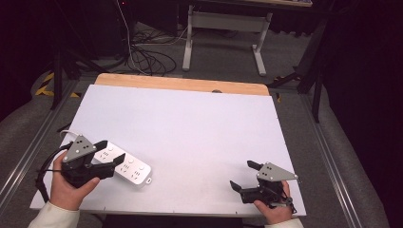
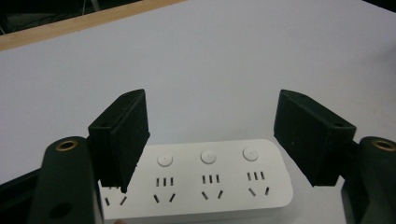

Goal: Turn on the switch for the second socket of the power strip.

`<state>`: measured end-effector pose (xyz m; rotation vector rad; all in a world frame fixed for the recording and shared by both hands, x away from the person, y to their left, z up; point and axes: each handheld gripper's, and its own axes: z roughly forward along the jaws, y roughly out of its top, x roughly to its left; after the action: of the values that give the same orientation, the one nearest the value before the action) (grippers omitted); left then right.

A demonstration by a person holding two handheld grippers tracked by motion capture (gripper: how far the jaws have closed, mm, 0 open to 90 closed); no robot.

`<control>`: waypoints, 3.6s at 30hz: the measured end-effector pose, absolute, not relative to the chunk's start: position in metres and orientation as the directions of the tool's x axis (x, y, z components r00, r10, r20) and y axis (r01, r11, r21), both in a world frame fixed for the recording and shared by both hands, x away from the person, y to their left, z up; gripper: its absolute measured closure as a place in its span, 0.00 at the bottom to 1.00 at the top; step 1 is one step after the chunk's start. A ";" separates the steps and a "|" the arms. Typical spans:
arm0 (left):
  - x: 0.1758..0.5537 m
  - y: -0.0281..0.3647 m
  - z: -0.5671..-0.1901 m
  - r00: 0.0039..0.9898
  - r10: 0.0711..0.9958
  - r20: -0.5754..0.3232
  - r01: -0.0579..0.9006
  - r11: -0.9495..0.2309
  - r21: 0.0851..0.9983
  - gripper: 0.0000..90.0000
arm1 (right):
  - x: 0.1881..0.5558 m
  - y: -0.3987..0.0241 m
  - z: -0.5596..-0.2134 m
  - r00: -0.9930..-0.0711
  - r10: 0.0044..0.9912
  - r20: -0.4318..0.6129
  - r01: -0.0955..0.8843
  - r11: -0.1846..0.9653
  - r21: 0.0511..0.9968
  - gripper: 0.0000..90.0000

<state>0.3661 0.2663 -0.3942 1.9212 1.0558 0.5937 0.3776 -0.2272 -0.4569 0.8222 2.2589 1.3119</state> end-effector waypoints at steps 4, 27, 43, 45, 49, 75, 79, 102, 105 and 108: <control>0.371 0.262 -0.395 0.535 0.845 -0.002 0.458 -0.288 0.841 0.30 | 0.378 -0.227 -0.457 -0.746 0.664 -0.047 0.290 0.388 0.875 0.10; 0.383 0.268 -0.393 0.517 0.856 -0.019 0.513 -0.292 0.807 0.73 | 0.378 -0.227 -0.457 -0.744 0.667 -0.051 0.287 0.387 0.876 0.11; 0.402 0.272 -0.400 0.512 0.858 -0.043 0.588 -0.314 0.746 1.00 | 0.378 -0.227 -0.457 -0.744 0.666 -0.054 0.282 0.386 0.878 0.11; 0.404 0.272 -0.401 0.507 0.861 -0.041 0.599 -0.318 0.735 1.00 | 0.378 -0.227 -0.457 -0.743 0.667 -0.054 0.282 0.386 0.878 0.11; 0.409 0.271 -0.403 0.505 0.863 -0.030 0.615 -0.335 0.714 1.00 | 0.377 -0.228 -0.457 -0.741 0.669 -0.055 0.283 0.385 0.878 0.11; 0.433 0.261 -0.424 0.478 0.878 -0.012 0.716 -0.382 0.584 1.00 | 0.378 -0.229 -0.457 -0.739 0.671 -0.056 0.283 0.385 0.878 0.11; 0.436 0.261 -0.428 0.479 0.878 -0.013 0.728 -0.389 0.565 1.00 | 0.378 -0.229 -0.457 -0.738 0.672 -0.057 0.284 0.386 0.877 0.11; 0.442 0.258 -0.437 0.477 0.879 0.009 0.751 -0.413 0.515 1.00 | 0.378 -0.229 -0.458 -0.739 0.671 -0.056 0.285 0.387 0.877 0.11; 0.442 0.259 -0.437 0.478 0.878 0.010 0.750 -0.414 0.516 1.00 | 0.378 -0.229 -0.458 -0.739 0.671 -0.055 0.286 0.387 0.877 0.11; 0.442 0.259 -0.438 0.478 0.878 0.011 0.747 -0.413 0.522 1.00 | 0.378 -0.229 -0.457 -0.740 0.671 -0.056 0.285 0.388 0.877 0.11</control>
<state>0.4424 0.2586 -0.4379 2.2783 1.3493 0.3937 0.3781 -0.2288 -0.4575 0.8247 2.2480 1.3023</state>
